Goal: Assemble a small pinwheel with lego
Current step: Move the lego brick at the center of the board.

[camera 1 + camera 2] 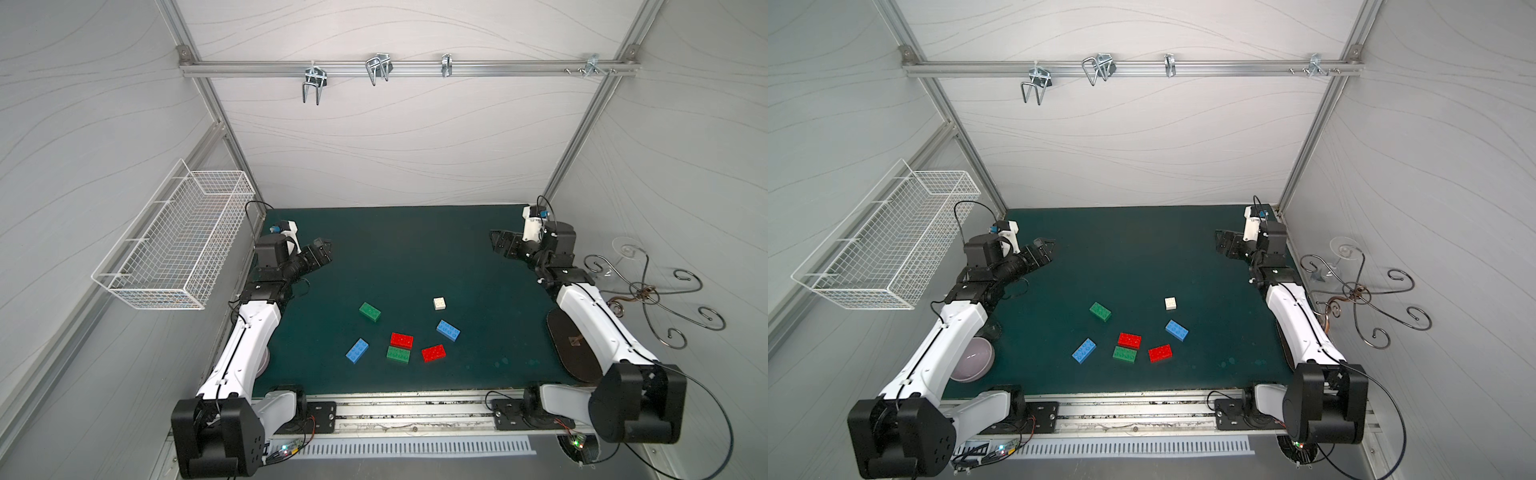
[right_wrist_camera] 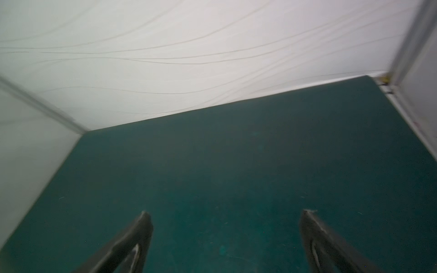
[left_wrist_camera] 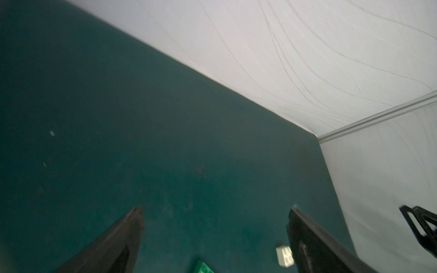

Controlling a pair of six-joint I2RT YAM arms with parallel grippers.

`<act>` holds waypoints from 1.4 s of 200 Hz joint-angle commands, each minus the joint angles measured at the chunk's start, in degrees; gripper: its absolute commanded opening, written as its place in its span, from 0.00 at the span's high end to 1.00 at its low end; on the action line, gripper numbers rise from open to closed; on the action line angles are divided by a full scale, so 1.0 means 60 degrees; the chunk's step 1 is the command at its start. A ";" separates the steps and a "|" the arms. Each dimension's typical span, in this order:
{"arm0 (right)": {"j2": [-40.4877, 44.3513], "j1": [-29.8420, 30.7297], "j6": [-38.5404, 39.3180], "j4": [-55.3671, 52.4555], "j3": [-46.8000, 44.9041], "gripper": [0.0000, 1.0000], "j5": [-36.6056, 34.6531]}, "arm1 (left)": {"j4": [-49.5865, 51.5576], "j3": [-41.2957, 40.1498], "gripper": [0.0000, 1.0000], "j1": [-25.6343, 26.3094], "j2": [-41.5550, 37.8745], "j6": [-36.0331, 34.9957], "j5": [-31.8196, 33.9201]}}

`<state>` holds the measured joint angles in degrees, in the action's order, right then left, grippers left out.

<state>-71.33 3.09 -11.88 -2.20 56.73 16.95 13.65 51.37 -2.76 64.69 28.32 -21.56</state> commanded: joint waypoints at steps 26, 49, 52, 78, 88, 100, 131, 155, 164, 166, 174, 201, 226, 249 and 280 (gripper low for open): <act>-0.0063 0.2693 0.2800 -0.2088 0.1326 0.01 0.1553 | 0.2578 0.0482 0.07 -0.0140 0.0422 0.1806 -0.3283; -0.0405 0.4318 0.4338 -0.3232 0.1204 0.05 0.1305 | 0.3350 0.0440 0.13 -0.0140 0.0597 0.1647 -0.3503; -0.0486 0.4452 0.4417 -0.3394 0.1196 0.07 0.1445 | 0.3557 0.0493 0.13 -0.0127 0.0679 0.1538 -0.3484; -0.1010 0.5862 0.4348 -0.3481 0.0540 0.08 0.1423 | 0.4447 0.0271 0.15 -0.0096 0.0885 0.1185 -0.3206; -0.1236 0.6615 0.4345 -0.3115 0.0203 0.08 0.1085 | 0.4257 -0.0198 0.16 -0.0096 0.0867 0.1393 -0.3276; -0.1755 0.7361 0.4216 -0.2871 0.0207 0.08 0.0528 | 0.4064 -0.0609 0.17 -0.0124 0.0955 0.1531 -0.3199; -0.3597 0.8294 0.3155 -0.2506 0.1163 0.11 0.0066 | 0.3258 -0.1253 0.18 -0.0176 0.1242 0.1944 -0.2857; -0.4915 0.8501 0.2924 -0.2764 0.2336 0.11 -0.0362 | 0.2672 -0.1370 0.18 -0.0405 0.1515 0.2375 -0.2739; -0.5444 0.8419 0.2863 -0.2955 0.2785 0.12 -0.0317 | 0.2384 -0.1441 0.18 -0.0487 0.1644 0.2562 -0.2793; -0.5555 0.8391 0.2882 -0.2980 0.2889 0.12 -0.0261 | 0.2325 -0.1435 0.18 -0.0490 0.1678 0.2576 -0.2782; -0.5958 0.8326 0.2858 -0.2890 0.3145 0.14 -0.0175 | 0.2203 -0.1418 0.18 -0.0506 0.1795 0.2619 -0.2704; -0.6990 0.8449 0.3147 -0.2733 0.3901 0.14 -0.0257 | 0.2160 -0.1178 0.17 -0.0506 0.2024 0.2606 -0.2610; -0.7572 0.8529 0.2943 -0.2867 0.4477 0.15 -0.0031 | 0.2196 -0.1159 0.17 -0.0575 0.1993 0.2543 -0.2617; -0.8055 0.8708 0.3109 -0.3047 0.4923 0.19 -0.0178 | 0.2030 -0.1351 0.16 -0.0659 0.2060 0.2549 -0.2666; -0.8763 0.8860 0.3471 -0.3619 0.5587 0.28 -0.0874 | 0.1920 -0.1328 0.16 -0.0713 0.2271 0.2501 -0.2811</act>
<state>-120.81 55.31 7.18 -19.77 87.53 14.37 27.11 42.48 -6.59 77.21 43.64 -37.95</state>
